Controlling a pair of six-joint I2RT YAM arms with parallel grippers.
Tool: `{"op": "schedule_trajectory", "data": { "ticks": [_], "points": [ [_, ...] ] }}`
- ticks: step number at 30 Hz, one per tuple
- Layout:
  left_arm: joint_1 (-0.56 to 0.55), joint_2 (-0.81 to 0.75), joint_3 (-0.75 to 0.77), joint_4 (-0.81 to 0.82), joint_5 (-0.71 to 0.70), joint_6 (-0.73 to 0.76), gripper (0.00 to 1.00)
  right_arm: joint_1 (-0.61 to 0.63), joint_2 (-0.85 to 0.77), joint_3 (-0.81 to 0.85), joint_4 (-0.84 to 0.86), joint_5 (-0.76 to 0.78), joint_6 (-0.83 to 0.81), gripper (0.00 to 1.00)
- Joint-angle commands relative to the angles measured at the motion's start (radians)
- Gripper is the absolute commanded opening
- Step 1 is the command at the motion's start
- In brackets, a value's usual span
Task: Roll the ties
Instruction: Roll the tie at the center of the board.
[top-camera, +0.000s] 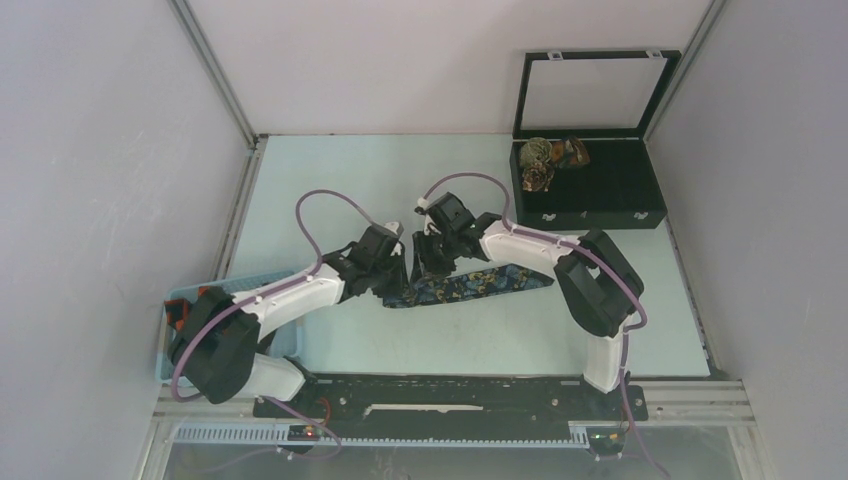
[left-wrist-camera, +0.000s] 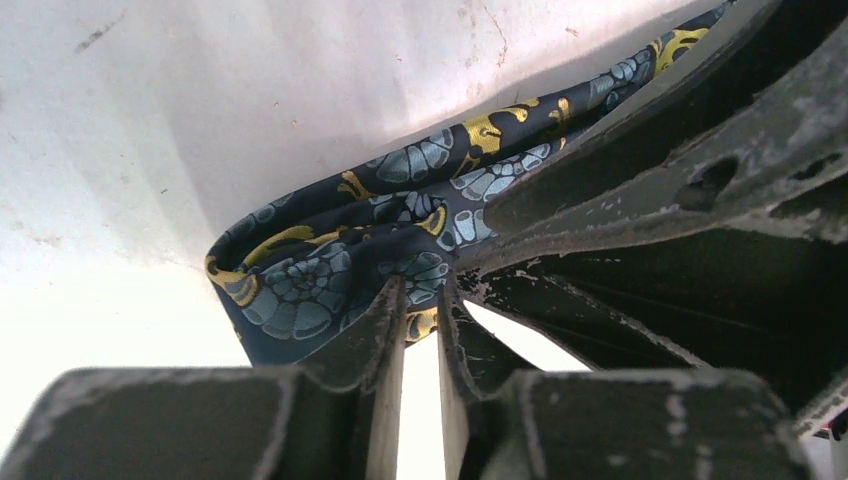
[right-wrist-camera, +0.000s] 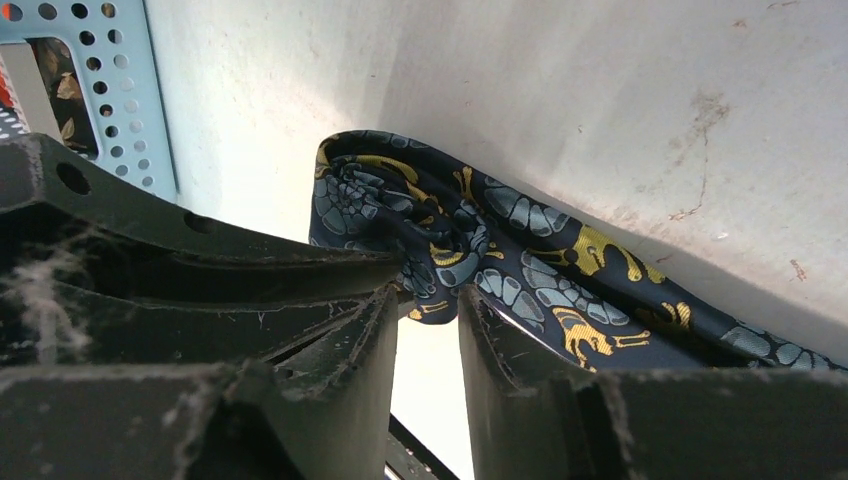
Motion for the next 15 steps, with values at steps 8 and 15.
{"op": "schedule_trajectory", "data": {
  "ticks": [8, 15],
  "points": [
    [-0.002, -0.046, -0.014, 0.032, -0.019, -0.013, 0.05, 0.026, 0.008, 0.002, 0.011, -0.002, 0.001, 0.31],
    [0.000, -0.055, -0.009, 0.034, -0.017, -0.019, 0.05, 0.033, 0.050, 0.000, 0.019, -0.003, 0.004, 0.24]
  ]
}}
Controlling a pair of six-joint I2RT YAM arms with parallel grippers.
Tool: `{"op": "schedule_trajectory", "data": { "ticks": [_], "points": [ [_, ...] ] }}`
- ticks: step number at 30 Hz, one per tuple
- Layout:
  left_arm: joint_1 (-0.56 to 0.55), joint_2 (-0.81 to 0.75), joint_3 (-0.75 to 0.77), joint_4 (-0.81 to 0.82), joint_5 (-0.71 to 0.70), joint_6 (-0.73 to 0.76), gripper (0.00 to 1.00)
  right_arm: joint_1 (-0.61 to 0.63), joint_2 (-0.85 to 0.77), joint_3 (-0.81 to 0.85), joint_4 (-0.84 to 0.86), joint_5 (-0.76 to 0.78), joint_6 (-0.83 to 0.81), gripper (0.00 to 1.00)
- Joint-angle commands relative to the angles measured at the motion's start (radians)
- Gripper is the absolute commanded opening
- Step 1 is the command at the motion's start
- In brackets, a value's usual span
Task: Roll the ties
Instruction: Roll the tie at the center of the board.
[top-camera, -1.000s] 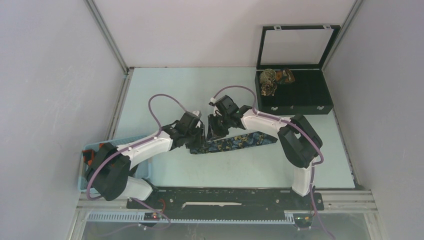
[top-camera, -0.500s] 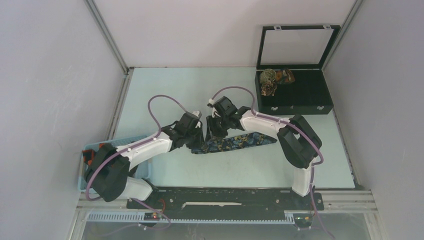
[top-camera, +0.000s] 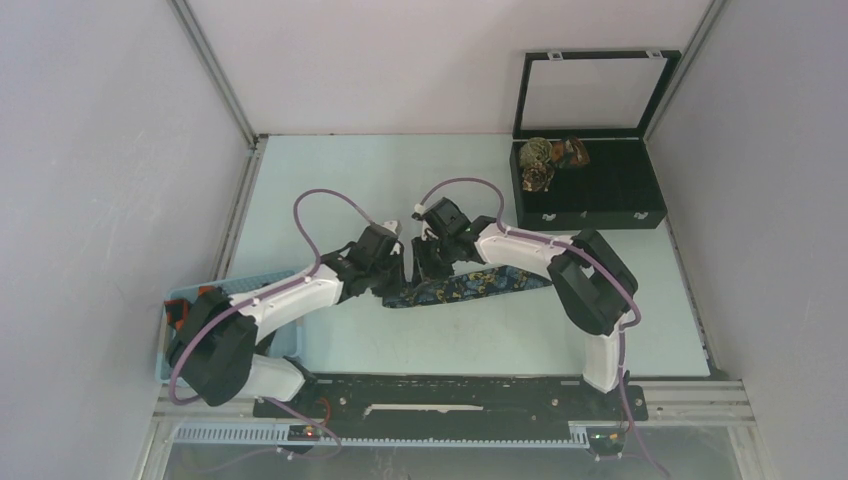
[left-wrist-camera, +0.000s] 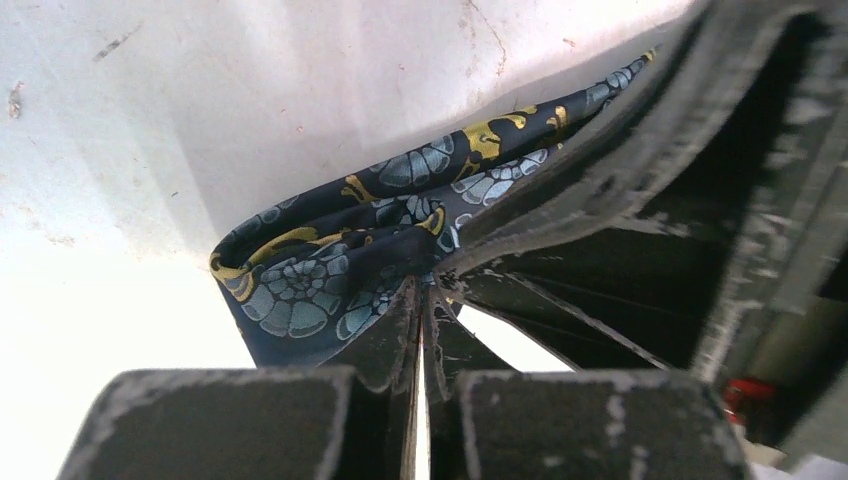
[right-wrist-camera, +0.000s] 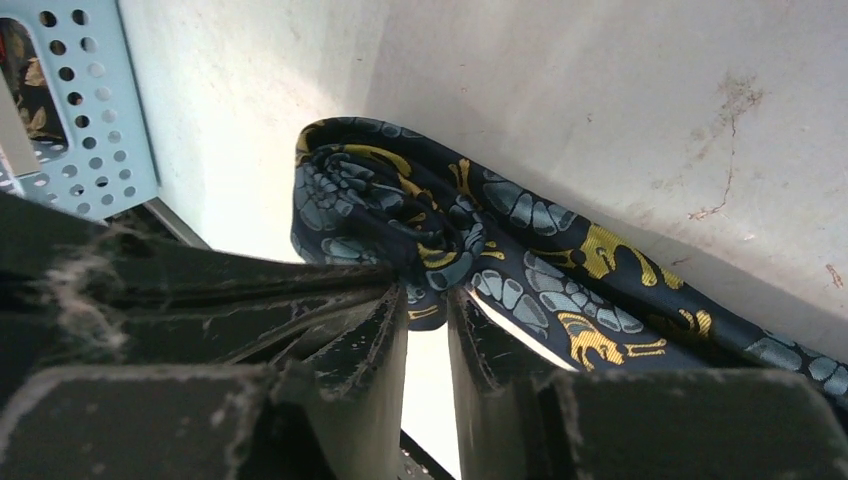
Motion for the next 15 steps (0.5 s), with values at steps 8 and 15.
{"op": "schedule_trajectory", "data": {
  "ticks": [8, 15],
  "points": [
    [0.025, -0.124, -0.022, 0.007, -0.036, -0.028, 0.12, 0.014, 0.053, 0.002, 0.031, 0.000, 0.002, 0.19],
    [0.088, -0.314, -0.119, 0.000, -0.114, -0.009, 0.55, 0.014, 0.073, 0.000, 0.030, 0.007, -0.007, 0.17]
  ]
}}
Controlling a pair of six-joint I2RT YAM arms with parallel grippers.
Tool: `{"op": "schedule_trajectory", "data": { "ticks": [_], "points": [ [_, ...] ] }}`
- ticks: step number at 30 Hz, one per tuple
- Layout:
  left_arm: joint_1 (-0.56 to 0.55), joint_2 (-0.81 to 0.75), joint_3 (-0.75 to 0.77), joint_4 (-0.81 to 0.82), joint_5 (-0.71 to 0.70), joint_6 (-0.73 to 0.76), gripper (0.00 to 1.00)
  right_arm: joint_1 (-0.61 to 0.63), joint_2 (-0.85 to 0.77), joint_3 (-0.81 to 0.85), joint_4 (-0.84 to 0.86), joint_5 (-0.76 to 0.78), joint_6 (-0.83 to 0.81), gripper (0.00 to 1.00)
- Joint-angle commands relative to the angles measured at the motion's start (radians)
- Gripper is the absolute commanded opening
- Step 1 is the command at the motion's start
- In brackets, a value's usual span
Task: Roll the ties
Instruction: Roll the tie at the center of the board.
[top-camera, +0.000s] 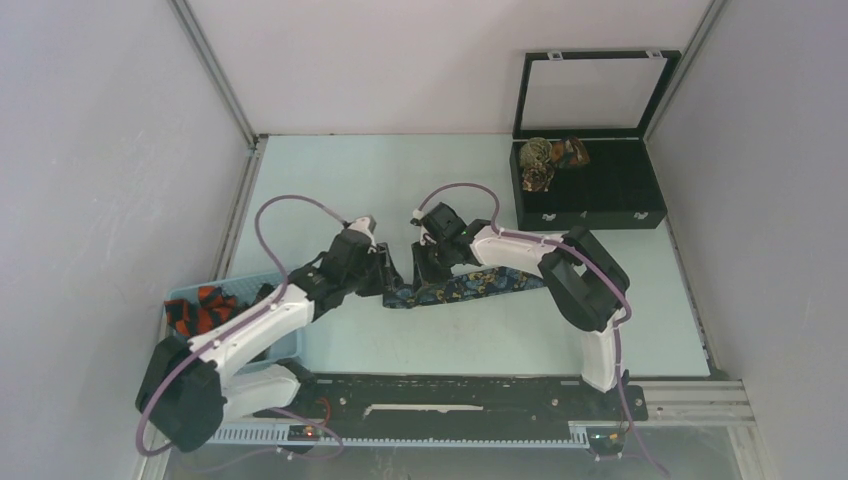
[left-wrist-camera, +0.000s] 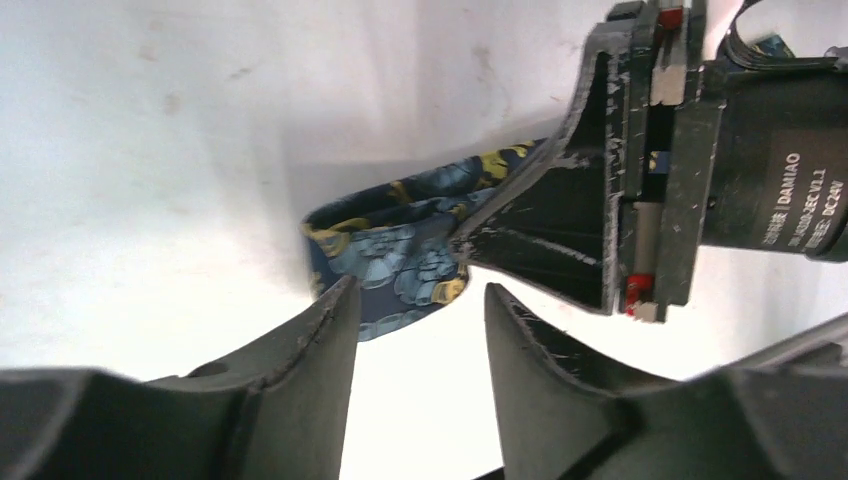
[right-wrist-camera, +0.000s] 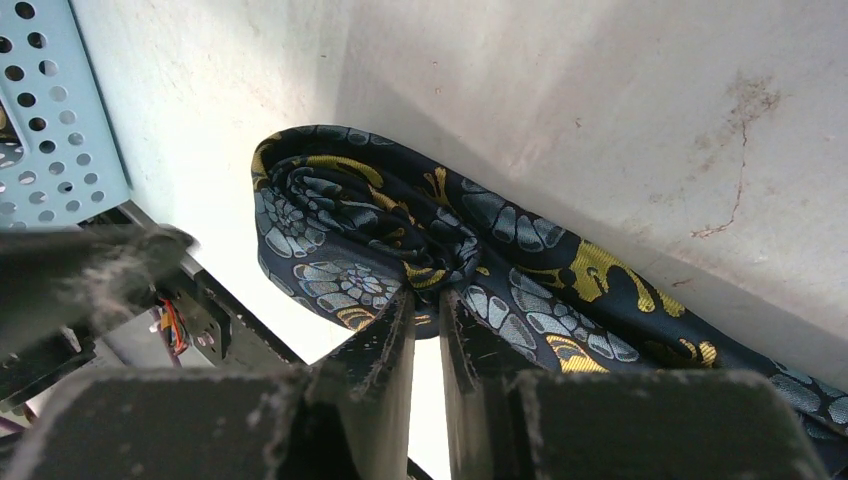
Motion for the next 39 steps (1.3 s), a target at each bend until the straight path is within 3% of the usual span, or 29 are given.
{"op": "schedule_trajectory", "data": {
  "ticks": [1, 6, 14, 23, 32, 39],
  "points": [
    [0.051, -0.126, -0.062, 0.001, -0.073, 0.017, 0.58, 0.007, 0.021, 0.001, 0.022, 0.011, -0.008, 0.17],
    [0.080, -0.233, -0.153, 0.042, -0.119, 0.045, 0.66, 0.007, 0.025, 0.002, 0.024, 0.010, -0.009, 0.17],
    [0.271, -0.271, -0.344, 0.285, 0.249, -0.017, 0.75, 0.004, 0.030, 0.003, 0.024, 0.004, -0.011, 0.16],
    [0.295, -0.149, -0.369, 0.456, 0.384, -0.019, 0.76, 0.002, 0.033, 0.002, 0.017, 0.010, -0.017, 0.16],
    [0.302, -0.014, -0.377, 0.583, 0.447, -0.047, 0.70, 0.000, 0.036, 0.002, 0.012, 0.008, -0.018, 0.16],
    [0.302, 0.067, -0.396, 0.671, 0.483, -0.072, 0.59, -0.001, 0.035, 0.002, 0.011, 0.009, -0.017, 0.16]
  ]
}}
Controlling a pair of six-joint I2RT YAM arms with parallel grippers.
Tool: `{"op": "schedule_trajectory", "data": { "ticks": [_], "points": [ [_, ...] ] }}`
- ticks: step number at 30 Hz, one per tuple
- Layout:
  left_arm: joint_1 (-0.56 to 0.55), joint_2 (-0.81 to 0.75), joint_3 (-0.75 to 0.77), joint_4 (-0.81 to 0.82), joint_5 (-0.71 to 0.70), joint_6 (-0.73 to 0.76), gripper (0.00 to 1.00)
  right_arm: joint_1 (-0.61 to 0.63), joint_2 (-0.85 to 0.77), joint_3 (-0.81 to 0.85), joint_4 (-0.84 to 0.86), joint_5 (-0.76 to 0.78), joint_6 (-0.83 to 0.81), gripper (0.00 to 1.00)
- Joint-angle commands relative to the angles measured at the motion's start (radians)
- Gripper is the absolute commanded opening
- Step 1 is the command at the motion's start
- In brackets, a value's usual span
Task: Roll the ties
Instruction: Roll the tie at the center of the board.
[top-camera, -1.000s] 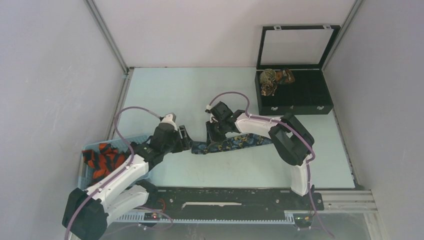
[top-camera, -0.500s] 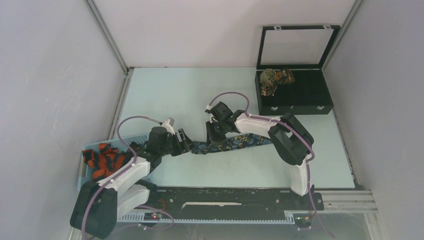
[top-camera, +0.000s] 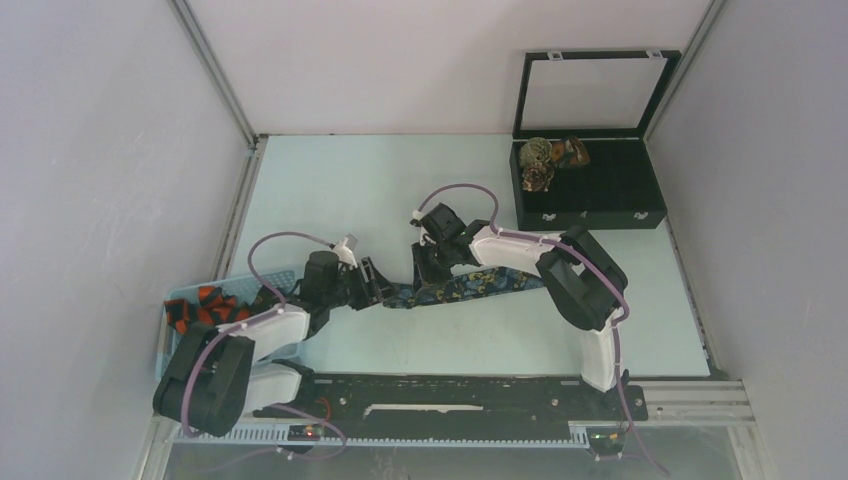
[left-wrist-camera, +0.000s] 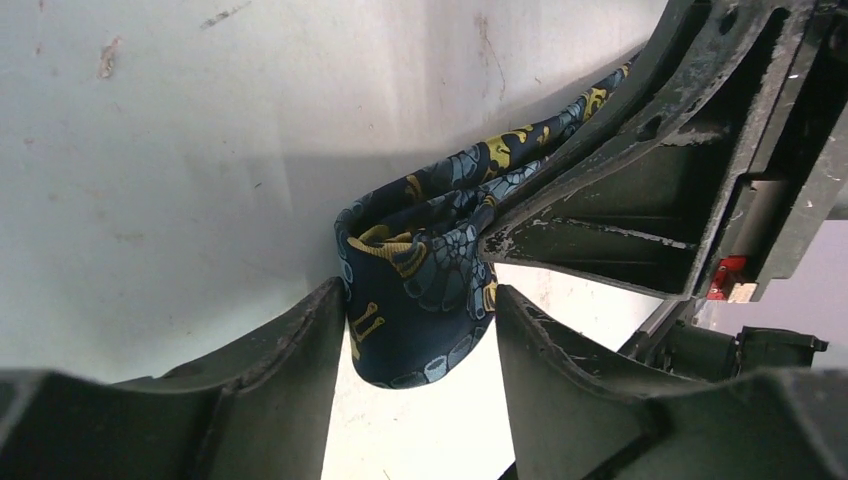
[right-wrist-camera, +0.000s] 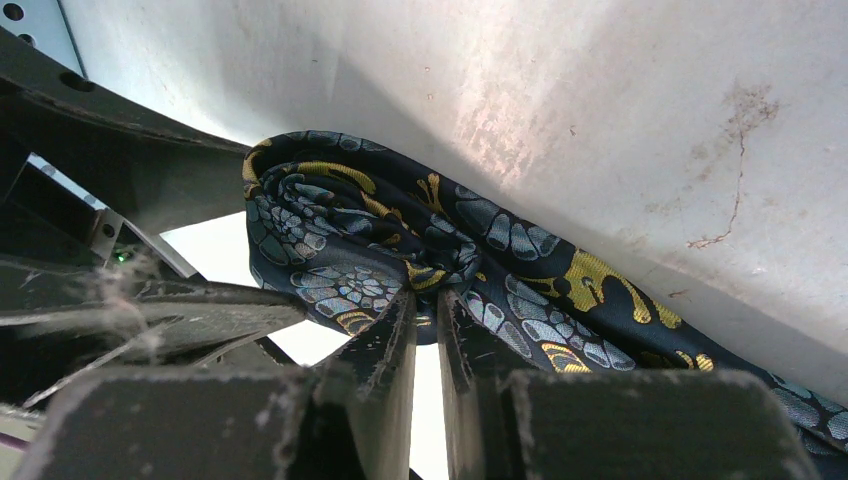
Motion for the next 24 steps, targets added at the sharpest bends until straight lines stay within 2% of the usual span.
{"op": "schedule_trajectory", "data": {
  "ticks": [1, 6, 10, 16, 20, 24],
  "points": [
    [0.009, 0.037, -0.013, 0.105, 0.048, -0.023, 0.58, 0.000, 0.022, 0.003, 0.003, 0.010, -0.013, 0.15],
    [0.008, 0.068, -0.017, 0.142, 0.059, -0.045, 0.50, -0.003, 0.022, 0.002, 0.004, 0.011, -0.012, 0.16],
    [0.008, 0.094, -0.002, 0.162, 0.071, -0.058, 0.35, -0.004, 0.020, 0.003, 0.016, 0.004, -0.006, 0.16],
    [0.005, 0.100, 0.013, 0.159, 0.058, -0.065, 0.24, -0.016, -0.018, 0.039, -0.007, 0.007, -0.010, 0.21],
    [-0.006, 0.076, 0.036, 0.104, 0.026, -0.060, 0.19, -0.022, -0.052, 0.056, -0.026, 0.010, -0.016, 0.23],
    [-0.031, 0.031, 0.085, -0.028, -0.048, -0.027, 0.15, -0.014, -0.083, 0.056, -0.042, 0.014, -0.009, 0.23]
  ]
}}
